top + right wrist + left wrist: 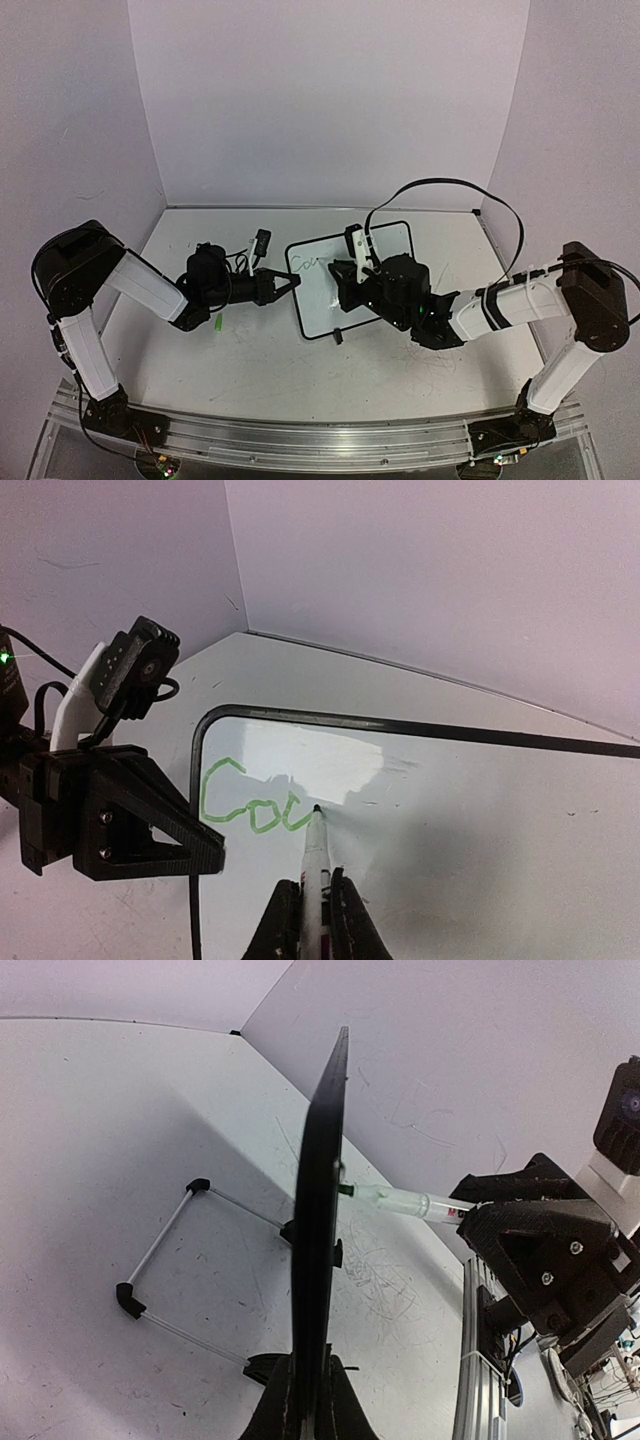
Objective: Write a sentence on the whiteboard
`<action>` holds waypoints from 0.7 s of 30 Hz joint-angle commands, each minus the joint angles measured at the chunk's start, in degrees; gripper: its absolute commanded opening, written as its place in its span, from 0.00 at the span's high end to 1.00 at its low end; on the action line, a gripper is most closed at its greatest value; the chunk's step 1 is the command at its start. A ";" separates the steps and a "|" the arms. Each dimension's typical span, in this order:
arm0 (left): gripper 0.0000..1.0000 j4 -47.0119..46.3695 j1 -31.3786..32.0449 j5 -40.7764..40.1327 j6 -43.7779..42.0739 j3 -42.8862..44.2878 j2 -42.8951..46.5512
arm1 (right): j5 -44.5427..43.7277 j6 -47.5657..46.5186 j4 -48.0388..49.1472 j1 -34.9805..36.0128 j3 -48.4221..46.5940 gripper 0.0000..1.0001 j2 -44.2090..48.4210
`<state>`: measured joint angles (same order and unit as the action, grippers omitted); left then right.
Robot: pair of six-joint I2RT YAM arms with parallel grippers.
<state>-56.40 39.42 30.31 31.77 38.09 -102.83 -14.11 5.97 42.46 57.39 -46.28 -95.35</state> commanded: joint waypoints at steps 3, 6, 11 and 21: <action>1.00 0.41 -0.48 -0.01 0.22 -0.58 2.03 | -1.11 -0.18 0.01 -1.03 -1.85 1.00 -0.09; 1.00 0.41 -0.51 -0.09 0.09 -0.61 2.18 | -0.41 0.93 -0.53 -0.44 -1.02 1.00 -0.07; 1.00 0.41 -0.66 -0.29 -0.04 -0.73 2.45 | -0.95 2.96 -1.37 0.49 0.16 1.00 -0.43; 1.00 0.42 -0.74 -0.52 -0.08 -1.16 2.89 | -1.59 3.69 -2.23 0.53 1.10 1.00 0.15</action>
<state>-56.48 39.42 30.34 31.70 37.78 -102.76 -14.28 8.54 41.94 57.91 -46.23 -95.35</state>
